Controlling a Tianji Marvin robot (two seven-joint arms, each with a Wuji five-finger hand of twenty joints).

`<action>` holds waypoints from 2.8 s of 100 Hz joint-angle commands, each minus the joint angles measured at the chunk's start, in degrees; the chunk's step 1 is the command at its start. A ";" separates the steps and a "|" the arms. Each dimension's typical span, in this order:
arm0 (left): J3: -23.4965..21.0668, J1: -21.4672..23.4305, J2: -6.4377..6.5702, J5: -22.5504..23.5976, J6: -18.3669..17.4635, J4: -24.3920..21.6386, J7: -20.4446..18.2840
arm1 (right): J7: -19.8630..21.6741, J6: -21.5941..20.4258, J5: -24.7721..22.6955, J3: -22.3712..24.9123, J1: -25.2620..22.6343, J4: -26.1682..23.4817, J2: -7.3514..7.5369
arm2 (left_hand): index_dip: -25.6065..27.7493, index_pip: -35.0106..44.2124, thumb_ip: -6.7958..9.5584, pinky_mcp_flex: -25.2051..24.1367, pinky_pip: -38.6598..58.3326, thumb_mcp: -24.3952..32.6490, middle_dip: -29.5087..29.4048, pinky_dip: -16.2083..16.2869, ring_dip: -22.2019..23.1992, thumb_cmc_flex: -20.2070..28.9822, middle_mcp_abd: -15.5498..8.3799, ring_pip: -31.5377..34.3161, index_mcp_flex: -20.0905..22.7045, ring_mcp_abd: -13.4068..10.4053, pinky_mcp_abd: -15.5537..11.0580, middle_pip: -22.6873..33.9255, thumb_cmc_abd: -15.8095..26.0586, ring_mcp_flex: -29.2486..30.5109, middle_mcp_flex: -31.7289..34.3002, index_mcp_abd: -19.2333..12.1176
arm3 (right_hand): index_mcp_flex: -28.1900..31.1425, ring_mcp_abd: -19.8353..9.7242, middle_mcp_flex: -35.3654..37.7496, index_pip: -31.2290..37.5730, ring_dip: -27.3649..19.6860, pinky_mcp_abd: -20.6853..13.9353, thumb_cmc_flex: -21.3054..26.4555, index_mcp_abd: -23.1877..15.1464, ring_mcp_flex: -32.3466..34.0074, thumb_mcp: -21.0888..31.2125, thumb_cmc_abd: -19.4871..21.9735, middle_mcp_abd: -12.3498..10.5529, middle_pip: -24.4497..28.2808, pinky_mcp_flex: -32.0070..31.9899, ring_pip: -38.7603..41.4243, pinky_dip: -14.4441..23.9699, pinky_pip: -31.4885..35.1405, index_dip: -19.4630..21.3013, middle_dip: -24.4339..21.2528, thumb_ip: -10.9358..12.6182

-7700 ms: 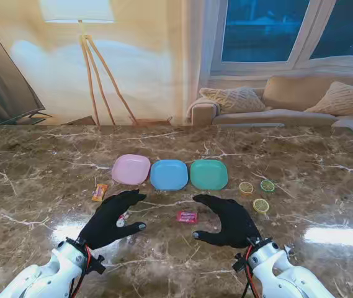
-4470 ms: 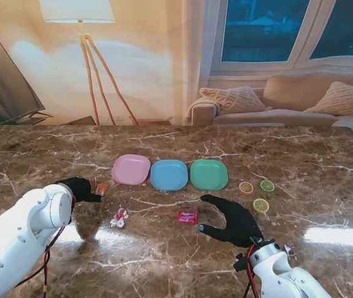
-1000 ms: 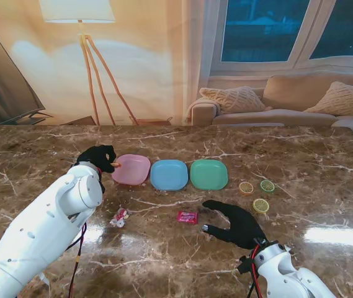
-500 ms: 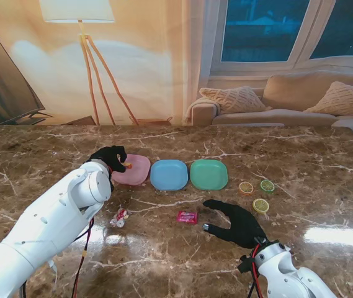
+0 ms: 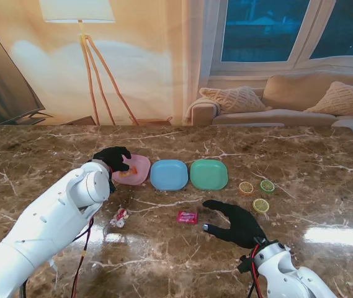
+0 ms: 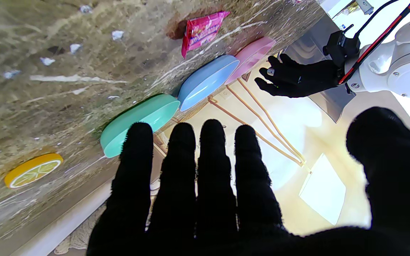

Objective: Portion candies into small dishes

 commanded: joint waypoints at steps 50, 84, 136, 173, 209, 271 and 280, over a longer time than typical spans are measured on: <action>-14.69 21.20 5.57 14.07 -6.15 -23.83 -9.61 | 0.49 0.24 -0.22 -0.47 -0.32 -0.13 -0.04 | -5.37 -5.39 0.67 2.98 -1.61 -5.88 -2.65 -1.80 -2.82 -3.20 2.60 -4.34 2.53 2.37 6.49 -4.43 1.84 -1.45 -6.00 0.73 | 0.67 1.30 0.90 0.75 0.98 -0.94 1.57 -1.06 0.76 -1.06 0.63 -0.42 0.16 -0.32 0.11 0.09 0.96 -0.32 1.03 -0.27; -22.18 35.12 6.63 18.44 -14.03 -33.48 -12.19 | -0.05 0.58 -0.59 -1.43 -0.25 -0.65 -0.09 | -6.91 -9.00 1.48 4.47 -0.25 -11.88 -4.41 -3.08 -4.19 -5.82 2.85 -5.94 1.05 3.15 9.32 -7.22 2.42 -2.16 -8.58 0.64 | 0.66 1.26 0.90 0.75 0.98 -0.90 1.55 -1.08 0.79 -1.09 0.58 -0.42 0.16 -0.28 0.12 0.13 0.99 -0.31 1.04 -0.26; -21.14 39.35 6.74 21.74 -17.81 -31.27 -8.51 | -0.77 -0.41 -0.77 -2.23 -0.08 -0.23 -0.14 | -8.70 -11.06 2.11 6.58 2.31 -12.98 -5.25 -2.38 -3.57 -4.95 2.84 -4.44 -1.62 3.39 8.52 -8.13 0.88 -0.10 -10.88 -1.80 | 0.61 1.39 0.71 0.71 1.05 -0.25 1.50 -1.19 0.32 -1.05 0.53 -0.52 0.08 -0.48 0.10 0.55 1.10 -0.30 1.05 -0.26; -18.14 36.93 6.73 22.06 -17.33 -28.36 -7.11 | -0.42 -0.41 -0.44 -1.88 -0.08 -0.30 -0.13 | -9.71 -6.27 -1.62 19.87 13.06 0.17 -0.59 -2.71 3.69 -0.05 2.98 5.25 1.08 1.10 2.29 -0.89 -5.18 8.53 -7.57 1.65 | 0.77 1.46 0.82 0.77 1.16 -0.30 1.61 -1.28 0.48 -1.00 0.47 -0.47 0.09 -0.29 0.14 0.82 1.14 -0.27 1.08 -0.27; -15.46 35.82 7.02 20.93 -15.73 -27.99 -9.44 | -0.45 -0.53 -0.29 -1.63 -0.36 -0.52 -0.15 | 9.59 13.18 -3.10 31.63 16.74 1.12 28.97 -4.04 21.26 11.74 1.92 9.54 6.46 0.17 -4.81 3.71 -9.09 18.43 8.48 -2.24 | 1.00 1.48 0.94 0.89 1.19 -0.30 1.65 -1.36 0.52 -1.03 0.40 -0.61 0.12 -0.20 0.14 0.96 1.15 -0.23 1.10 -0.28; -15.46 35.59 5.08 19.26 -11.81 -30.56 -0.36 | -0.97 -0.66 -0.44 -1.08 -0.82 -0.74 -0.26 | 15.41 25.03 2.64 38.46 18.09 9.86 35.93 -2.42 21.70 12.63 -1.75 9.91 17.84 1.01 -2.53 1.62 -11.44 25.41 20.34 -7.64 | 1.09 1.50 1.10 0.94 1.19 -0.44 1.71 -1.35 0.56 -1.07 0.43 -0.52 0.17 -0.11 0.14 1.04 1.15 -0.24 1.13 -0.28; -15.20 34.29 4.66 18.76 -9.76 -31.83 0.54 | -1.08 -0.75 -0.41 -1.07 -0.80 -0.67 -0.28 | 15.45 24.99 2.58 38.44 18.20 9.77 36.05 -2.32 21.84 12.65 -1.67 10.04 17.66 0.89 -2.48 1.54 -11.32 25.31 20.20 -7.47 | 1.06 1.46 1.04 0.93 1.20 -0.46 1.67 -1.42 0.58 -1.07 0.44 -0.56 0.15 -0.10 0.15 1.04 1.14 -0.25 1.12 -0.28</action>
